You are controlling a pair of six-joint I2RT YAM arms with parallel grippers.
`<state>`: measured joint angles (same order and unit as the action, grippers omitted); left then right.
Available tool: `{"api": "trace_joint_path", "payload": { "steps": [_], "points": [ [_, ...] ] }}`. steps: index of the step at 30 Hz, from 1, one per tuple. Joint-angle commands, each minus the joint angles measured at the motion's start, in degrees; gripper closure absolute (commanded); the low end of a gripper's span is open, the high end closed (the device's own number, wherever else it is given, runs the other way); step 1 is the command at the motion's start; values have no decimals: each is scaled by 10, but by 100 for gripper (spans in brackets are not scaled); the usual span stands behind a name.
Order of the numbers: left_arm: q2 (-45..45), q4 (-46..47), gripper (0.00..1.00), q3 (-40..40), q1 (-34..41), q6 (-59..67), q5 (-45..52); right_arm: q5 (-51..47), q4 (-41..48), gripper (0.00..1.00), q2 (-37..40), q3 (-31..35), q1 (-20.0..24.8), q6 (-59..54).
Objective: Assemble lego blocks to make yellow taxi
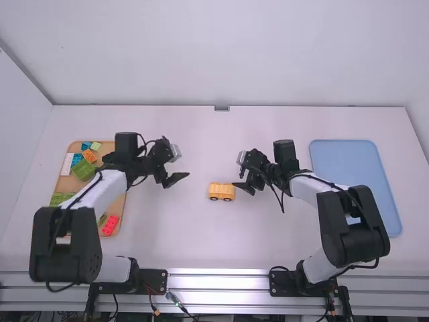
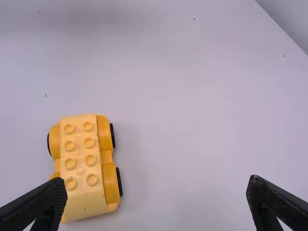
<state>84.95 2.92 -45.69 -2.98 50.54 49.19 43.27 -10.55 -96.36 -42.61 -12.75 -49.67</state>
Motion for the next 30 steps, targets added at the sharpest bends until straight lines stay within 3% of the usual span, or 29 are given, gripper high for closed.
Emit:
{"api": "trace_joint_path", "payload": {
  "steps": [1, 6, 9, 15, 18, 23, 30],
  "points": [
    [-71, 2, 1, 2, -29, -28, 9, 2, -1, 1, 4, 3, 0, 2],
    [-162, -30, 1, 2, -64, -207, -66, 3, -2, 1, 4, 3, -1, 2],
    [-213, -70, 1, 1, -66, -342, -279, 4, -11, 1, 4, 3, -1, 11],
    [-224, -6, 1, -57, -72, -413, -414, 2, -40, 1, 4, 3, 0, 47],
    [-203, 86, 1, -133, -77, -434, -463, 3, -44, 1, 4, 3, -1, 51],
    [-96, 241, 1, -312, -89, -482, -554, 2, -51, 1, 4, 3, -12, 64],
    [99, 468, 1, -585, -136, -519, -563, -12, -53, 1, 4, 3, -30, 64]
  ]
}}
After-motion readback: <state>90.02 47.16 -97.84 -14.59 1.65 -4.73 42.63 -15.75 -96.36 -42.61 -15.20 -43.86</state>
